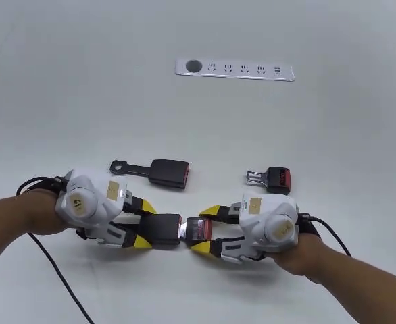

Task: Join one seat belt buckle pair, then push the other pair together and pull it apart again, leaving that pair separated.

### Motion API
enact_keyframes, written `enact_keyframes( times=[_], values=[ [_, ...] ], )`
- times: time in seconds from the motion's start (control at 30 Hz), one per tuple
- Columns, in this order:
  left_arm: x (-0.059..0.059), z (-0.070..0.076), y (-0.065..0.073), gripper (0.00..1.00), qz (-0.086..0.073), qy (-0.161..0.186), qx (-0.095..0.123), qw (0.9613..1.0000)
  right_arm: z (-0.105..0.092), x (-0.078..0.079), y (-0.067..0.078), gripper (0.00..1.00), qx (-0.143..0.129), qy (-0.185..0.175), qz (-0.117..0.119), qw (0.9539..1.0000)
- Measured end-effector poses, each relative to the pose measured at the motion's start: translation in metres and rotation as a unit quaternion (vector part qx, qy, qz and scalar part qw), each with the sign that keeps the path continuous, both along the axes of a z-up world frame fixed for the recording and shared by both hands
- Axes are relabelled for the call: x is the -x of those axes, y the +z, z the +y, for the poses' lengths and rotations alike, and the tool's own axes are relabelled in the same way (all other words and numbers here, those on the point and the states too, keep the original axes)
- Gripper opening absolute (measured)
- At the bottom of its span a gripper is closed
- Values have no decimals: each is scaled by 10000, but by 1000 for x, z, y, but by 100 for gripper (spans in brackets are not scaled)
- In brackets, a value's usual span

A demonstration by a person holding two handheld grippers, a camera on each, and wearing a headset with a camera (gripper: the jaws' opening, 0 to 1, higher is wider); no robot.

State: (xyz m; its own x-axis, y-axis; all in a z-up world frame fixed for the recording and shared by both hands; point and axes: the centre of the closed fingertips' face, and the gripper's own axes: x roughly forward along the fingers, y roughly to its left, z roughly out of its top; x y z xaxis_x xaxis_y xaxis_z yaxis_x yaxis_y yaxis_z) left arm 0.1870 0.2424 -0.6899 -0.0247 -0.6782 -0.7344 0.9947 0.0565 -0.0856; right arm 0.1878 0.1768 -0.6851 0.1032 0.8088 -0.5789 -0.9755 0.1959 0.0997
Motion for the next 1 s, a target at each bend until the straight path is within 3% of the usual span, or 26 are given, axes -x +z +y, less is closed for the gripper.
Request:
enact_keyframes(
  times=[0.5,1.0],
  values=[
    [1,1,-1,32,3,-4,22,10000,-1,1,-1,34,-53,-25,-5,10000],
    [2,0,-1,33,-32,-22,-134,9999,-1,1,-2,35,-15,-54,-39,10000]
  ],
)
